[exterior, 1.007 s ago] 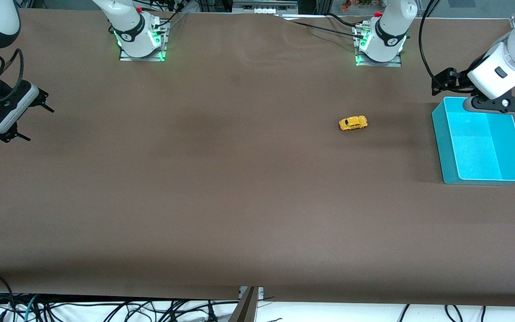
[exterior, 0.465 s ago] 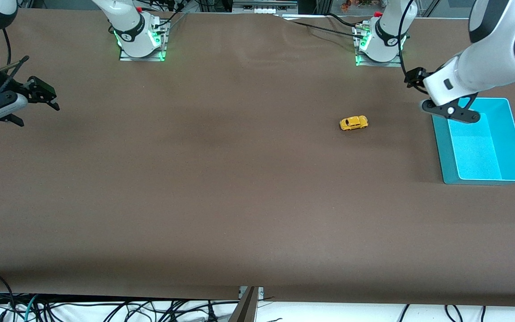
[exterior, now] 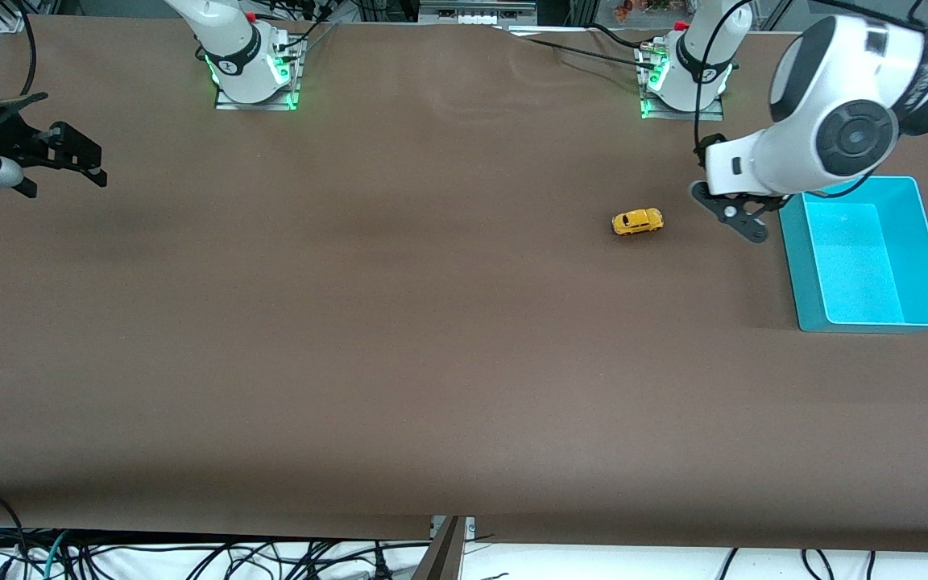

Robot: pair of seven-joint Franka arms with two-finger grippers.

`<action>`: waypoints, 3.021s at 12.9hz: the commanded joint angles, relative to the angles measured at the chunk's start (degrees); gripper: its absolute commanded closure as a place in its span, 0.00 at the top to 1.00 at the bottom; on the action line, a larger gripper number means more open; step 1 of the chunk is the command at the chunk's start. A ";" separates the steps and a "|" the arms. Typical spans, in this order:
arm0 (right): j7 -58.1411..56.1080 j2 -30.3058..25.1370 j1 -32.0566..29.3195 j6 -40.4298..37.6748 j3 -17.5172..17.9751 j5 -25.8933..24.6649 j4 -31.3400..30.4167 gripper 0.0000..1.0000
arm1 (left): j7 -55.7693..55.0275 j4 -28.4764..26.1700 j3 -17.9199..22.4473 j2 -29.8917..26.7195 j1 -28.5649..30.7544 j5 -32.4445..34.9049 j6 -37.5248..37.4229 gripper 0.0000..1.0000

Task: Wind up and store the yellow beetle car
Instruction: 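Lower the left gripper over the rolled yellow car, then close the left gripper around the yellow car, then lift the car with the left gripper and carry it over the blue bin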

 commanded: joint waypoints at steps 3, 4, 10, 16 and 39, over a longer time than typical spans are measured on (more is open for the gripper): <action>2.53 0.93 1.00 -1.68 -0.66 -0.75 1.98 0.99 | 14.95 -14.21 -0.38 -0.95 -0.18 -0.21 18.23 1.00; 2.62 0.93 1.00 -1.68 -0.66 -0.66 1.98 0.99 | 16.99 -16.85 -0.56 0.09 -0.53 -0.21 22.71 1.00; 4.65 0.84 0.91 -1.68 -0.84 -0.48 2.06 0.99 | 24.04 -24.85 -1.78 6.70 -0.53 -0.21 42.67 1.00; 4.12 1.45 0.91 -1.77 -0.75 -0.66 2.77 0.99 | 24.04 -31.54 -3.46 7.66 -0.71 -0.12 52.27 1.00; 4.64 1.72 1.00 -3.88 -0.57 -0.66 2.42 0.99 | 29.47 -9.27 -5.04 7.83 8.14 -0.12 19.65 0.12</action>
